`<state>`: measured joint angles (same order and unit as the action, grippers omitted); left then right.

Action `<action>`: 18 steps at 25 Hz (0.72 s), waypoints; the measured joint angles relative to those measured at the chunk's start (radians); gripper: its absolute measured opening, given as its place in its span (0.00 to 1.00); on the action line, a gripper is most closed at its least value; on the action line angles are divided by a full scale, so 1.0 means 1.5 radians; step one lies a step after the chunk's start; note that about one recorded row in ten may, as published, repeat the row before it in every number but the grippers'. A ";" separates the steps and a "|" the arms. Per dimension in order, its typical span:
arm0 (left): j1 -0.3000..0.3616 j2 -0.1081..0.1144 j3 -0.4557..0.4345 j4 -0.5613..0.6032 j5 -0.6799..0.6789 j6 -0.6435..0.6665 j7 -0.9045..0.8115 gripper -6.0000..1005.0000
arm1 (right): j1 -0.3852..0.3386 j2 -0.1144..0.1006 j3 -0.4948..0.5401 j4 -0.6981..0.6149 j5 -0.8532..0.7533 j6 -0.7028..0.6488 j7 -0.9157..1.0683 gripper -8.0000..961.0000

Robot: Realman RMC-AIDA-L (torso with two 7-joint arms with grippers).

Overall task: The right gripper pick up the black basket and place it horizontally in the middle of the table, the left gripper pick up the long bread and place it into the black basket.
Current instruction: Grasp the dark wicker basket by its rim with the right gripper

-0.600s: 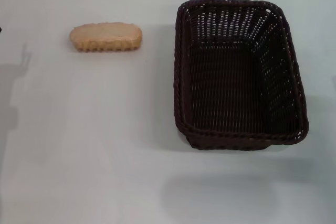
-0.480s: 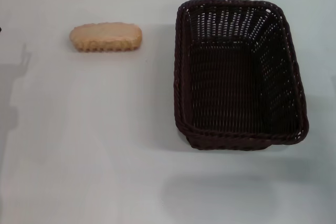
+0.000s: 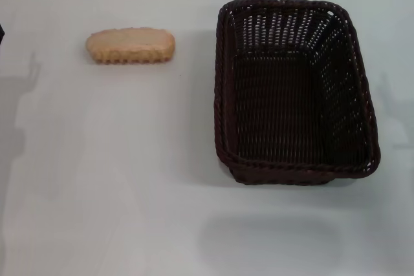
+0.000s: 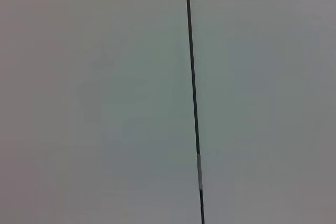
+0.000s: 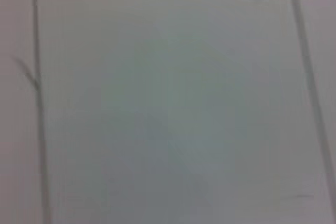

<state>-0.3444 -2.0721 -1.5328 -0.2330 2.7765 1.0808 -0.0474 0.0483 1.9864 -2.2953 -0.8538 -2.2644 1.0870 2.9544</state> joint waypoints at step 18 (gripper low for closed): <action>-0.027 0.001 -0.018 -0.006 0.000 -0.070 -0.002 0.78 | -0.177 0.040 0.363 -0.614 -0.062 -1.053 -0.058 0.81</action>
<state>-0.3851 -2.0707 -1.5601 -0.2425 2.7765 0.9758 -0.0497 -0.2177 2.0463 -1.7505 -1.7744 -2.3568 -0.4930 2.8672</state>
